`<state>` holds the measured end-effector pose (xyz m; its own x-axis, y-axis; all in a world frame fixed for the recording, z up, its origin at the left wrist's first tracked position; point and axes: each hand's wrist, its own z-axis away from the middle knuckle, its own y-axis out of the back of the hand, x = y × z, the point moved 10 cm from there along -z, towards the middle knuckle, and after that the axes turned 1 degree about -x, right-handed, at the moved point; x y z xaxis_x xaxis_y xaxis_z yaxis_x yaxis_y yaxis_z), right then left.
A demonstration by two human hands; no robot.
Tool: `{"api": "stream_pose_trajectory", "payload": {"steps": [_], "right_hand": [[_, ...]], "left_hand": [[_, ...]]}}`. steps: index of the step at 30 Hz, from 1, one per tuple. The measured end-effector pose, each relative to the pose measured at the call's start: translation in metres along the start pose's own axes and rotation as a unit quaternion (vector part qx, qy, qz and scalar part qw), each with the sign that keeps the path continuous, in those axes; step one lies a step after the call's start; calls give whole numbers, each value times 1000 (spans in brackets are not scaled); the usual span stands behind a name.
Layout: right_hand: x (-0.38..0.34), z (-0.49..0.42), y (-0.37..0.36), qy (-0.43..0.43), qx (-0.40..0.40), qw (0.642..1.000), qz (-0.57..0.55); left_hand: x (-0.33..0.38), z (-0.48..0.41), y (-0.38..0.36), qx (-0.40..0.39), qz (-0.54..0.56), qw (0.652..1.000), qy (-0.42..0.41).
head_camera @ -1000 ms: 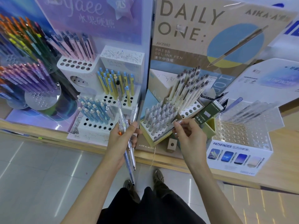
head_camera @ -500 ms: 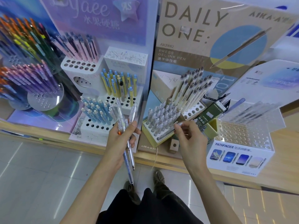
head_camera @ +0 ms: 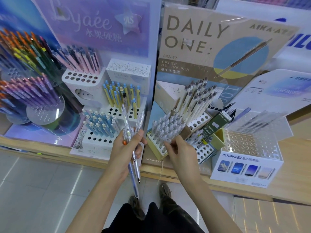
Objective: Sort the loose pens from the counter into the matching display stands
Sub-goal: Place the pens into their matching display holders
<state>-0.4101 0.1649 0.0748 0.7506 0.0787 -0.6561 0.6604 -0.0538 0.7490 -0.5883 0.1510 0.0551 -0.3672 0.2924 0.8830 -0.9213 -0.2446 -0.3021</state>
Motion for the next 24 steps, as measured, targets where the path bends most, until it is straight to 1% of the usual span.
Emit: {"api": "stream_pose_trajectory", "payload": {"steps": [4, 7, 8, 10, 11, 12, 13, 15, 17, 21, 24], "right_hand": [[3, -1, -2, -4, -24, 1000, -2], [7, 1, -3, -29, -58, 998, -17], [7, 3, 1, -38, -55, 998, -23], [-1, 9, 19, -33, -6, 998, -50], [-7, 11, 29, -32, 18, 996, -87], [-11, 10, 34, -41, 24, 989, -139], [-14, 8, 35, -57, 11, 979, -195], [-22, 3, 25, -84, -44, 956, -278], [-29, -1, 18, -103, -73, 937, -325], [-26, -3, 16, -136, -76, 901, -404], [-23, -2, 16, -137, -91, 889, -428]], "left_hand": [[-1, 2, -7, -19, 8, 1000, 6], [-1, 3, -12, -35, 19, 999, 16], [0, 4, -13, -42, 22, 999, 19], [1, 6, -17, -65, 30, 997, 22], [2, 7, -20, -80, 33, 996, 22], [2, 9, -23, -93, 32, 995, 24], [2, 10, -27, -101, 29, 994, 28], [0, 13, -35, -114, 19, 993, 34], [-2, 16, -41, -120, 9, 992, 41], [-3, 17, -44, -128, 0, 990, 51], [-8, 19, -48, -161, -22, 985, 58]]}}
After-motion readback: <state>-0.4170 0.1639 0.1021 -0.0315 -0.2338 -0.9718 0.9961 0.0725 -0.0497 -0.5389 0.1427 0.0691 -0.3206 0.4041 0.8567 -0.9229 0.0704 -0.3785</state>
